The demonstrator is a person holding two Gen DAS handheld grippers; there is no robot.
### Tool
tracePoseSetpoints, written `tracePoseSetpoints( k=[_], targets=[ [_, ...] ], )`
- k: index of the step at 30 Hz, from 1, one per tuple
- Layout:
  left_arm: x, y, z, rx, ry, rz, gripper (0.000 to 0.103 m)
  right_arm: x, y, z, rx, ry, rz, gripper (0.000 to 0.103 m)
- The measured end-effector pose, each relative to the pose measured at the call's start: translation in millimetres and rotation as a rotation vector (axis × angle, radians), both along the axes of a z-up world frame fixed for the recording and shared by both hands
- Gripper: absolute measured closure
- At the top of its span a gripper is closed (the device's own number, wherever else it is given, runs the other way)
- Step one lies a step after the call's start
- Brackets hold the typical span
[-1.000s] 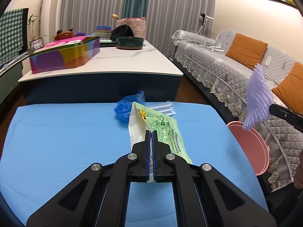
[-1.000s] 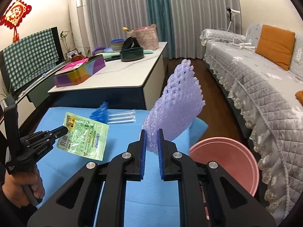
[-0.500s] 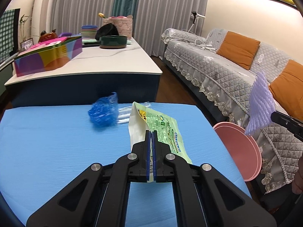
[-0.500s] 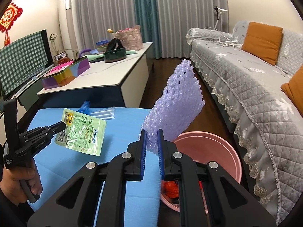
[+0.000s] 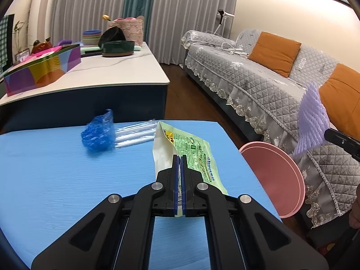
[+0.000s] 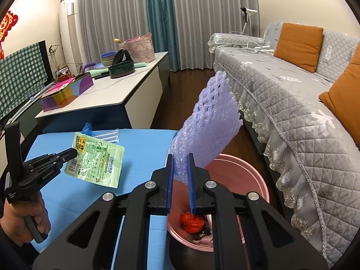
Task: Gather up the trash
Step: 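Carry the sachet and foam net over the pink basin with both tools, then open both tools to drop the sachet and foam net into the basin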
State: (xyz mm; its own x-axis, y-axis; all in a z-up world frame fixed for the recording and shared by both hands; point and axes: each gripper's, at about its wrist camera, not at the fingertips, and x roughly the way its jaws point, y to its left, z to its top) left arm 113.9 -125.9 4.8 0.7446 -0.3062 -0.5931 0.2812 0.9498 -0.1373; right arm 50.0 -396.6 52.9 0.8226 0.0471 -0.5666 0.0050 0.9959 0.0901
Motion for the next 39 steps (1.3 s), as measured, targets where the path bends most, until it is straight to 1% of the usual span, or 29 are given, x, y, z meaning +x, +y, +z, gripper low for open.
tracePoseSetpoints(
  k=[6, 13, 23, 31, 34, 35, 36, 37, 38, 39],
  targets=[
    [-2.8, -23.8, 3.2, 0.002, -0.005, -0.044, 0.101, -5.0, -22.5, -0.8, 0.017, 0.001, -0.043, 0.091],
    [2.2, -56.4, 5.2, -0.005, -0.006, -0.095, 0.101, -2.3, -43.9, -8.2, 0.033, 0.024, -0.077, 0.091],
    [17.0, -112.7, -5.6, 0.029, 0.001, -0.173, 0.101, 4.7, -62.7, -21.7, 0.035, 0.061, -0.102, 0.091],
    [31.2, -160.0, -19.2, 0.062, 0.029, -0.235, 0.101, 14.3, -75.2, -34.7, 0.035, 0.097, -0.115, 0.09],
    [34.4, -174.7, -23.5, 0.067, 0.056, -0.277, 0.1, 16.7, -79.4, -36.4, 0.032, 0.107, -0.13, 0.085],
    [34.7, -177.5, -23.8, 0.067, 0.063, -0.285, 0.095, 17.5, -81.0, -36.5, 0.03, 0.111, -0.143, 0.076],
    [34.4, -178.9, -23.8, 0.067, 0.069, -0.289, 0.092, 17.4, -82.5, -36.1, 0.031, 0.108, -0.154, 0.065],
    [33.4, -177.9, -23.2, 0.064, 0.067, -0.286, 0.083, 16.9, -84.3, -34.9, 0.033, 0.1, -0.167, 0.061],
    [31.9, -175.2, -21.8, 0.06, 0.064, -0.28, 0.079, 16.8, -84.9, -34.4, 0.032, 0.098, -0.172, 0.057],
    [31.0, -171.6, -21.1, 0.059, 0.064, -0.274, 0.079, 16.9, -85.2, -33.8, 0.031, 0.096, -0.175, 0.057]
  ],
)
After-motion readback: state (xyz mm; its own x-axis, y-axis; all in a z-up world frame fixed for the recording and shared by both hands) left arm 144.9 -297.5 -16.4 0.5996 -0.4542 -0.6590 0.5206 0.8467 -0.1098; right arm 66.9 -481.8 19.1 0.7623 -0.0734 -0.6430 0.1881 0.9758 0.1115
